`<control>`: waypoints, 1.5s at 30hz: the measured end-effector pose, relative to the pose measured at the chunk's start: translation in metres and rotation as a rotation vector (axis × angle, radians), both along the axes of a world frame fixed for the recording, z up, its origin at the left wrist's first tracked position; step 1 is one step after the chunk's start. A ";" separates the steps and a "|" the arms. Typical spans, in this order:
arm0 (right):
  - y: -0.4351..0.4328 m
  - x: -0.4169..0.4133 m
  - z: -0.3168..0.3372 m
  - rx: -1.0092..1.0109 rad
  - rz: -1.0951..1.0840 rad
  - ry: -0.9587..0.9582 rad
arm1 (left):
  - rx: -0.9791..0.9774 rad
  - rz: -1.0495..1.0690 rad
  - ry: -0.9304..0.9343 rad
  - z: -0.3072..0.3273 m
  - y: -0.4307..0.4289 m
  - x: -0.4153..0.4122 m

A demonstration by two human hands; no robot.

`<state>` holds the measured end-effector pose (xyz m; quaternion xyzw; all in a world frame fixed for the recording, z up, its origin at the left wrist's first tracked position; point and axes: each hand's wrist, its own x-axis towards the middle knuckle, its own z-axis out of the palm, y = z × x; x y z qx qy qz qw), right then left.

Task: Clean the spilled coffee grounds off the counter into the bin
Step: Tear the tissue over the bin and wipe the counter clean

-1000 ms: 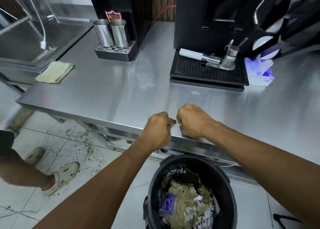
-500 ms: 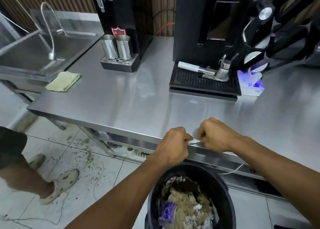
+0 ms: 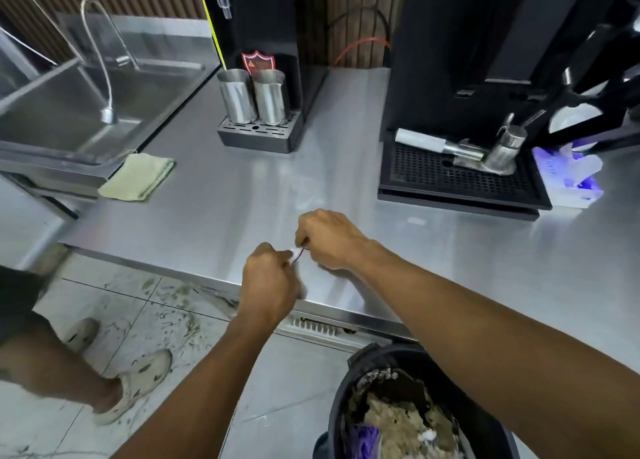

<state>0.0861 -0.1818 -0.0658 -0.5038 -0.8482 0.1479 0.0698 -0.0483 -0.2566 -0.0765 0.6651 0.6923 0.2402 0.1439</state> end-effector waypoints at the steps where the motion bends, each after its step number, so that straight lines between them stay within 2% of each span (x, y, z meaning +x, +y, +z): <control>1: 0.000 0.005 0.000 -0.015 0.002 0.002 | -0.009 0.000 0.002 -0.002 -0.002 0.006; 13: -0.076 0.155 0.009 -0.121 -0.119 0.018 | -0.041 -0.300 -0.013 -0.002 -0.053 0.129; 20: -0.144 0.218 0.001 -0.098 -0.275 0.070 | -0.096 -0.369 -0.071 -0.001 -0.080 0.187; 24: -0.172 0.235 -0.002 -0.092 -0.334 0.096 | -0.021 -0.522 -0.019 -0.003 -0.094 0.198; 31: -0.231 0.251 -0.009 -0.055 -0.406 0.148 | -0.050 -0.679 0.019 -0.007 -0.128 0.204; 35: -0.272 0.255 -0.024 -0.097 -0.391 0.180 | -0.102 -0.696 0.053 -0.016 -0.149 0.197; 40: -0.280 0.245 -0.034 -0.148 -0.553 0.278 | -0.174 -0.698 0.055 -0.023 -0.156 0.194; 45: -0.281 0.237 -0.041 -0.246 -0.610 0.281 | -0.266 -0.601 0.025 -0.029 -0.158 0.191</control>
